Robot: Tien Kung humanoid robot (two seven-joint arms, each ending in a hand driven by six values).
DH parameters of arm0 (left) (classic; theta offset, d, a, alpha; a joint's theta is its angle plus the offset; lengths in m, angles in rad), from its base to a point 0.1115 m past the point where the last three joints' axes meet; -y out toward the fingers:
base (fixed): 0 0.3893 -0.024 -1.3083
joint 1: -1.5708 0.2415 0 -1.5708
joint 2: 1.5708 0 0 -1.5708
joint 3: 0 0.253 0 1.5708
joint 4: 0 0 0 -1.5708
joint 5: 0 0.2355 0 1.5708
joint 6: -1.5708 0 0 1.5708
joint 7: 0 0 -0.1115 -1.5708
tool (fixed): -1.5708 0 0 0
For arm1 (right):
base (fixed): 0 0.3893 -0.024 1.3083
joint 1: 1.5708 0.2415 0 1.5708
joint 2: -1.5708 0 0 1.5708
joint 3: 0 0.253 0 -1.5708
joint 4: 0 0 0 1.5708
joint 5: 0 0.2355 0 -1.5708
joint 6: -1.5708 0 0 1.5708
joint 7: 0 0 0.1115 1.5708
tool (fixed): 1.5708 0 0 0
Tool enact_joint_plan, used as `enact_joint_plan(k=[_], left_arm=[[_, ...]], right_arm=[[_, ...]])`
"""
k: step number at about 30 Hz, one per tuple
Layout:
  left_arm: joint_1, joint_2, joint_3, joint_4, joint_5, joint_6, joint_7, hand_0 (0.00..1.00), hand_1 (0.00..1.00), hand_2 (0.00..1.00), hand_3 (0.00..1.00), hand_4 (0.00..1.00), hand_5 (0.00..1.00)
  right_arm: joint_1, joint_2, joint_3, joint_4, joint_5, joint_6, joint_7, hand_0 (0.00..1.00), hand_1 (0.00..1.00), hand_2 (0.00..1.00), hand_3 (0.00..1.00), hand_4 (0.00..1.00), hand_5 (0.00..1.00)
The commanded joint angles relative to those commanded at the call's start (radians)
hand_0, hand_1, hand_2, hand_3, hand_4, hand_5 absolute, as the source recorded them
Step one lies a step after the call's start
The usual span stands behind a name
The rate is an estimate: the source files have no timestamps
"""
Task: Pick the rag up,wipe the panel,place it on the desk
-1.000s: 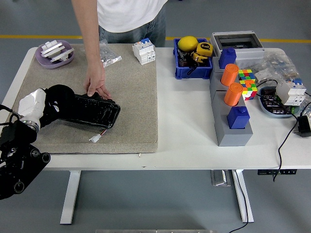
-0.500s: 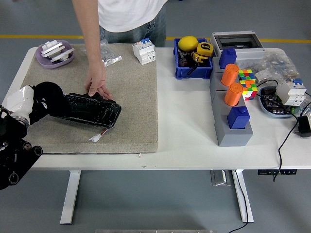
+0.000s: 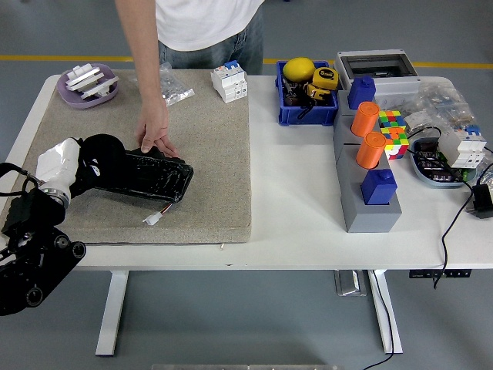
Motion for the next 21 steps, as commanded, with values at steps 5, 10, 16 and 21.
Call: enact_joint_plan(k=[5,10,16,21], left_arm=[[0.016,-0.018,0.057,-0.064,0.000,-0.009,0.018,0.309,0.476,0.533,0.489,0.197,0.002],[0.015,-0.029,0.106,-0.132,0.015,-0.013,0.032,0.309,0.478,0.535,0.494,0.219,0.002],[0.000,-0.033,0.152,-0.201,0.047,-0.026,0.053,0.309,0.478,0.535,0.494,0.221,0.002],[-0.012,-0.033,0.174,-0.226,0.068,-0.035,0.064,0.310,0.478,0.535,0.496,0.230,0.002]], right_arm=[[-0.001,0.000,0.000,-0.002,0.003,0.002,0.000,0.750,0.622,0.620,0.559,0.914,0.429],[0.000,-0.001,0.001,-0.002,0.003,0.003,0.001,0.749,0.621,0.620,0.559,0.915,0.429],[0.001,-0.001,0.004,-0.002,0.003,0.004,0.003,0.749,0.621,0.619,0.558,0.915,0.429],[0.002,0.000,0.006,-0.003,0.003,0.004,0.004,0.749,0.622,0.619,0.558,0.914,0.429]])
